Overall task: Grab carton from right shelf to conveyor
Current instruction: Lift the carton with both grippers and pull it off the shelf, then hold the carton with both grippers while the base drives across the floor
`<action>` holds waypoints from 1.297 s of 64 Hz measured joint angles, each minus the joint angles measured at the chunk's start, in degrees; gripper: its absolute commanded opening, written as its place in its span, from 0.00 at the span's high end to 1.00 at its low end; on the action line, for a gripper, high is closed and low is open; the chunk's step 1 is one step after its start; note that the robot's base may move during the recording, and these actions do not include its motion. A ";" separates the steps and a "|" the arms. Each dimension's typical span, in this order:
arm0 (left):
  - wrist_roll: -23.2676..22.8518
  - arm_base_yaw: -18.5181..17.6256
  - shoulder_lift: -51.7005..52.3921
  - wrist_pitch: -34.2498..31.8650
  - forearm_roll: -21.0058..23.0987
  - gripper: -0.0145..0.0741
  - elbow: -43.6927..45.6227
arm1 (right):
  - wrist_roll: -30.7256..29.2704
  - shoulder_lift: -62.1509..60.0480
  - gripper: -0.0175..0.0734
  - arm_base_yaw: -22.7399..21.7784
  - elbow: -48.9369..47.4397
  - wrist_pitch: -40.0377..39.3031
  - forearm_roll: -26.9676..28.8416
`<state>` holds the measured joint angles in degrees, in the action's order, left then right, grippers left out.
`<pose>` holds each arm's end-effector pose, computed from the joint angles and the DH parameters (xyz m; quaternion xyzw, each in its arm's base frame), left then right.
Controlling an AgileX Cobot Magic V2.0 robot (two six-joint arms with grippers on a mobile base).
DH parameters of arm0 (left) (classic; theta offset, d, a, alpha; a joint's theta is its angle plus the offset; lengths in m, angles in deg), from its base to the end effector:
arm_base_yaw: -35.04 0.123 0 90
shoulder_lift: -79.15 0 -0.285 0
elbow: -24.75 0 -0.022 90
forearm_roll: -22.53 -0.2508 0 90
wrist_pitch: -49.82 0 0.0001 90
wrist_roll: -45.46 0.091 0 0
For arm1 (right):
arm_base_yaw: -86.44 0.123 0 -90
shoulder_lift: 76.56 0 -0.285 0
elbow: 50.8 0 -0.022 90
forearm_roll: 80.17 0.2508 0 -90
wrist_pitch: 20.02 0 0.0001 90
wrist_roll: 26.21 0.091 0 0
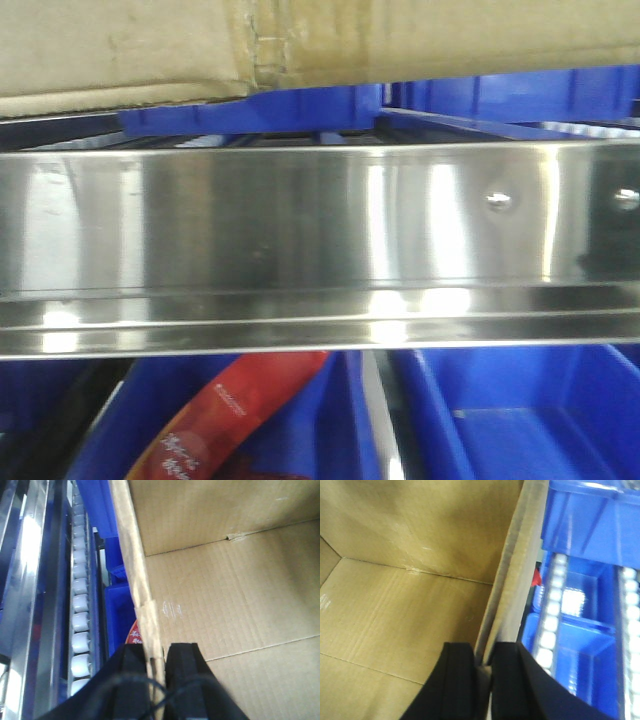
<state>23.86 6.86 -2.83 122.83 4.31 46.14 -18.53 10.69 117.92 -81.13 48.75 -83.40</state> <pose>0.2170 -0.0854 0.4885 0.0350 0.9070 -0.0209 0.4191 0.2227 0.1308 0.5099 -0.1806 0.8709 0.1265 0.4392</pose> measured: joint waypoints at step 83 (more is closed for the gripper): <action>0.00 0.00 0.31 0.00 -0.22 0.86 0.00 | -0.12 0.11 0.88 0.00 0.04 -0.42 0.23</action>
<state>23.86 6.86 -2.52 122.83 4.09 46.14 -18.65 10.80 117.92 -81.09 48.33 -83.17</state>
